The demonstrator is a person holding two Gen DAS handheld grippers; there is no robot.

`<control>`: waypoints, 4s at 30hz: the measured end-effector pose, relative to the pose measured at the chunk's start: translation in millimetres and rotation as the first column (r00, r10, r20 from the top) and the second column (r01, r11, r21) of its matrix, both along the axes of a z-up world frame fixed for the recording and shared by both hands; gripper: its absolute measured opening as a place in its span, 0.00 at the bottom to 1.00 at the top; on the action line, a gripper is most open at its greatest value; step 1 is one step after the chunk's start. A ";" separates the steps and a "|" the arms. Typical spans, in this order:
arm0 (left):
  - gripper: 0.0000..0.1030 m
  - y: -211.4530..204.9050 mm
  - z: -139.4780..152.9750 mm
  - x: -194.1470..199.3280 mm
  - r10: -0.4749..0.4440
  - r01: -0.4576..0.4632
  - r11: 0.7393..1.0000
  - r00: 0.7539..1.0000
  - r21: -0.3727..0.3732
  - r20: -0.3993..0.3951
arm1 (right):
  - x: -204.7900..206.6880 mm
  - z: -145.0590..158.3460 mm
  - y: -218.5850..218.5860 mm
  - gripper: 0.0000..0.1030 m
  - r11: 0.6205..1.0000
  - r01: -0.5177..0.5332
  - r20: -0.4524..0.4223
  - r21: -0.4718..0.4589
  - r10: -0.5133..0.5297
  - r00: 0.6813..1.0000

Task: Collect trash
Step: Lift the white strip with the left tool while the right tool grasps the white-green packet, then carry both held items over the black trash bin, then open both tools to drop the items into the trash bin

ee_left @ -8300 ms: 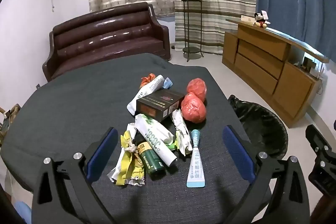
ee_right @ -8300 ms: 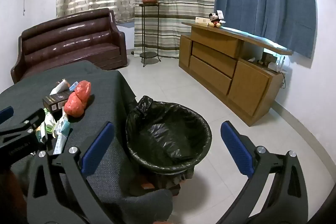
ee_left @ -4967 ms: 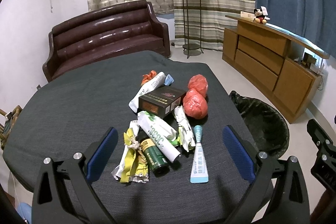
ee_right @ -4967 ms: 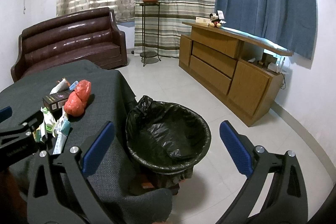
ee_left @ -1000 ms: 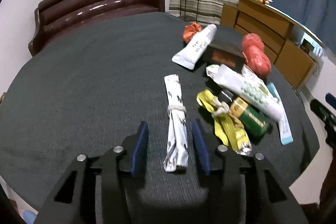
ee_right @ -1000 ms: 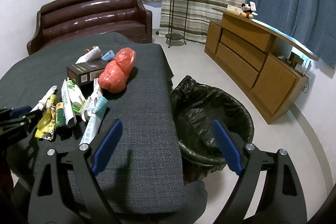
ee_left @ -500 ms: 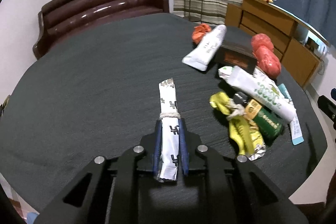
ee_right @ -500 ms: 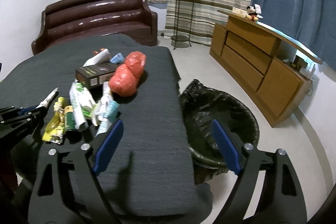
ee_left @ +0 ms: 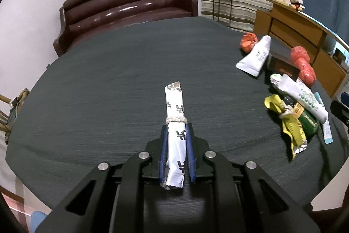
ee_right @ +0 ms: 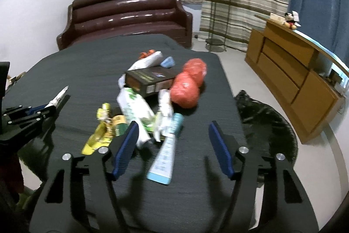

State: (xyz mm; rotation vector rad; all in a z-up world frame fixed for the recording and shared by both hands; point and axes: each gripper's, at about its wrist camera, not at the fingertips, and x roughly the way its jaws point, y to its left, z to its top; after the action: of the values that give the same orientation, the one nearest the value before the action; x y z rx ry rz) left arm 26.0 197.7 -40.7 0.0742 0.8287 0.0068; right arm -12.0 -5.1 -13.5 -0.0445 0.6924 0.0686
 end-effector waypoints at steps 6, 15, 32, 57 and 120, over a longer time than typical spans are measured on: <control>0.17 16.5 -0.5 0.3 0.034 -0.034 0.999 0.999 -0.009 0.002 | 9.7 -4.9 16.9 0.41 0.999 -0.052 -0.031 0.002 0.052 0.998; 0.17 24.1 -3.7 4.2 0.058 -0.058 0.998 0.998 -0.025 -0.015 | 13.9 -10.0 30.0 0.15 0.994 -0.107 -0.084 0.018 0.108 0.991; 0.17 11.0 3.0 -3.7 0.025 -0.024 0.999 0.999 -0.037 0.029 | -1.9 0.0 22.8 0.07 0.996 -0.086 -0.029 0.028 0.087 0.996; 0.17 -142.6 48.1 0.6 -0.270 0.286 0.956 0.946 -0.071 0.180 | -9.8 20.7 -112.1 0.07 0.969 0.245 0.100 -0.018 -0.242 0.965; 0.56 -282.4 28.5 52.9 -0.346 0.350 0.937 0.933 -0.025 0.097 | 5.0 -19.1 -229.9 0.73 0.870 0.480 0.050 0.109 -0.487 0.872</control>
State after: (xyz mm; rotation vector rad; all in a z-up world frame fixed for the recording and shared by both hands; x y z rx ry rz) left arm 78.9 -84.7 -12.2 0.1791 0.7146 -0.3402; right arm -7.0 -235.0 -32.6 0.2181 0.6061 -0.3841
